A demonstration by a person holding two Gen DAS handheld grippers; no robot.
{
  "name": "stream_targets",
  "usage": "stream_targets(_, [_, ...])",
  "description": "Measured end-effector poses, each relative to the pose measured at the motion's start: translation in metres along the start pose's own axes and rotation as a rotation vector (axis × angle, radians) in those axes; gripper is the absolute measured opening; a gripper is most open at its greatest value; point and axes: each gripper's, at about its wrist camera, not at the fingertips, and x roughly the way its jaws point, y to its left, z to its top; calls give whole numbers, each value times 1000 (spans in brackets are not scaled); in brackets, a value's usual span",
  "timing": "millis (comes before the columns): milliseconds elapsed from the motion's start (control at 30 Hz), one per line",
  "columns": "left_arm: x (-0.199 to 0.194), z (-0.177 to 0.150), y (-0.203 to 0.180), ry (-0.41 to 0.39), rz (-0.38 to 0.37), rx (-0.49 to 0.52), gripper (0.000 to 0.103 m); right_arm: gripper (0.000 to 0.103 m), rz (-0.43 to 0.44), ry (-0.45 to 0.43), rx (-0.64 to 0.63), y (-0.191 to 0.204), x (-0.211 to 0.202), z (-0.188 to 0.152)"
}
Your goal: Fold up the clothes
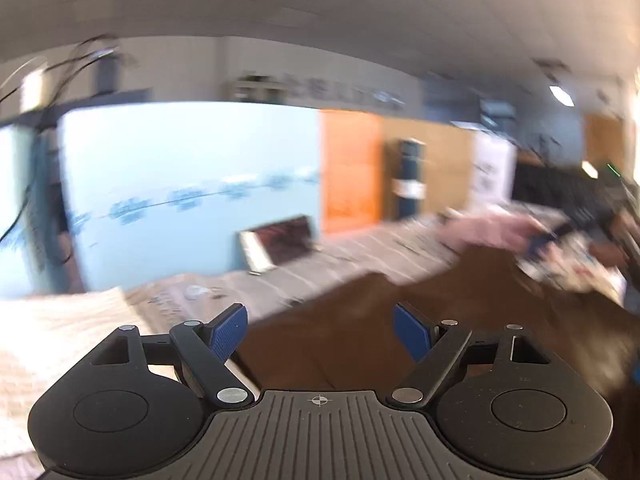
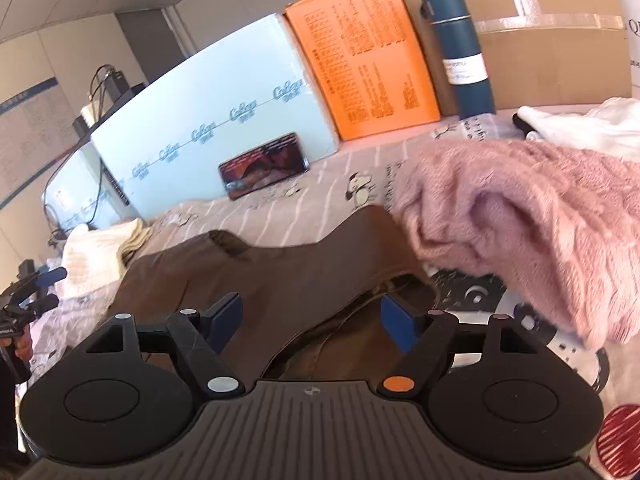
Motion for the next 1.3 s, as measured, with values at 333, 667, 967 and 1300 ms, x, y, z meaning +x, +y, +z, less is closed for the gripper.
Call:
stream_targets(333, [118, 1, 28, 241, -21, 37, 82, 75, -50, 42, 202, -45, 48, 8])
stream_targets(667, [128, -17, 39, 283, -135, 14, 27, 61, -53, 33, 264, -57, 69, 14])
stream_targets(967, [87, -6, 7, 92, -38, 145, 11, 9, -77, -78, 68, -14, 71, 18])
stream_targets(1300, [112, 21, 19, 95, 123, 199, 12, 8, -124, -129, -90, 12, 114, 66])
